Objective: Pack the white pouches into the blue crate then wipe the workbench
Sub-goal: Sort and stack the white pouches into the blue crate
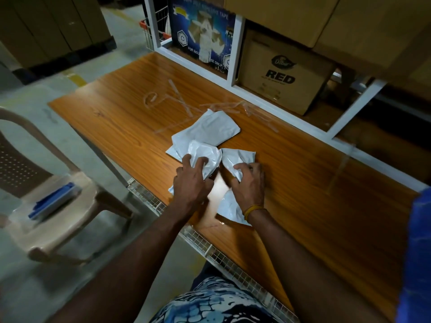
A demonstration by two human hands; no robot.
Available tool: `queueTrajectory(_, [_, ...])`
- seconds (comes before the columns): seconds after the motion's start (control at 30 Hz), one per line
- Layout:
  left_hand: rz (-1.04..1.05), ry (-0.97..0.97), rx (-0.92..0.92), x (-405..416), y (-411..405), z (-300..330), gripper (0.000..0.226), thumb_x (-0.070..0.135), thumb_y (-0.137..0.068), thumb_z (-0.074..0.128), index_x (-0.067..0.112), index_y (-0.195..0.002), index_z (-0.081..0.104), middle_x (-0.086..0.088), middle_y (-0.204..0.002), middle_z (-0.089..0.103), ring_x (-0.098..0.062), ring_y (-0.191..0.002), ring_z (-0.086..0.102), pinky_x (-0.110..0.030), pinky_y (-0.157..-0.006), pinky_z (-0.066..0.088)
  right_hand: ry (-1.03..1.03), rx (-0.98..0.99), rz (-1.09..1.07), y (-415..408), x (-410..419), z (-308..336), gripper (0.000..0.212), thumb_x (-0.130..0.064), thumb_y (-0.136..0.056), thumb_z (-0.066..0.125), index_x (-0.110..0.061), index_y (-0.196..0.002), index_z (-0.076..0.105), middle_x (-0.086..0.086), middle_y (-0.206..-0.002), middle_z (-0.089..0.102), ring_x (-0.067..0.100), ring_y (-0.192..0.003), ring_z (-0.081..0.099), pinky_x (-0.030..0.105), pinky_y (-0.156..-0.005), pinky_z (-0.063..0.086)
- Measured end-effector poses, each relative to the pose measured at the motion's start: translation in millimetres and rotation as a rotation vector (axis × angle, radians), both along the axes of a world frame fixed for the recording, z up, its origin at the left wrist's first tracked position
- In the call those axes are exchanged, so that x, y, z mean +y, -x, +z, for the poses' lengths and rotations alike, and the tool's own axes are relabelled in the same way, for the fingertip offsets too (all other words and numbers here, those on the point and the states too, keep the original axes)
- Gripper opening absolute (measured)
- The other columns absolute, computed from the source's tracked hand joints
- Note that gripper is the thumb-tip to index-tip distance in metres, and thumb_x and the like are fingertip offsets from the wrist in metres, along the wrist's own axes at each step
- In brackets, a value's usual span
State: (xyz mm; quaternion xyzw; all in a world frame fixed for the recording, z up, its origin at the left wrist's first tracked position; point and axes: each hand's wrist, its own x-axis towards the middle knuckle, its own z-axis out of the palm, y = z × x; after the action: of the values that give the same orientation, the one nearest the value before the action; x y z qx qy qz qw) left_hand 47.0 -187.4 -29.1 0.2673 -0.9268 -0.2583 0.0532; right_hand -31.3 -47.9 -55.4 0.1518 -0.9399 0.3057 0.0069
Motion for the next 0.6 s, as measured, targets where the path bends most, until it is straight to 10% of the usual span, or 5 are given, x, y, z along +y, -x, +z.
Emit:
queueTrajectory(0.37, [-0.008, -0.169, 0.36, 48.0, -75.7, 75.6, 0.056, 0.039, -0.074, 0.059, 0.033, -0.129, 0.048, -0.001, -0.136, 0.04, -0.022, -0.103, 0.056, -0.032, -0.075, 0.047, 0.217, 0.234, -0.102, -81.5, 57.9, 86.1, 0.035, -0.019, -0.081, 0.066, -0.031, -0.113, 0.061, 0.003, -0.122, 0.045, 0.02, -0.114, 0.045, 0.04, -0.087, 0.054])
queueTrajectory(0.6, [-0.072, -0.258, 0.51, 104.3, -127.2, 113.2, 0.049, 0.02, -0.082, 0.069, 0.025, -0.127, 0.052, -0.003, -0.137, 0.043, 0.038, -0.084, 0.035, 0.004, -0.062, 0.036, 0.247, 0.297, -0.172, -150.5, 118.6, 124.8, 0.036, -0.019, -0.085, 0.066, -0.032, -0.117, 0.058, 0.002, -0.126, 0.043, 0.016, -0.119, 0.043, 0.039, -0.092, 0.055])
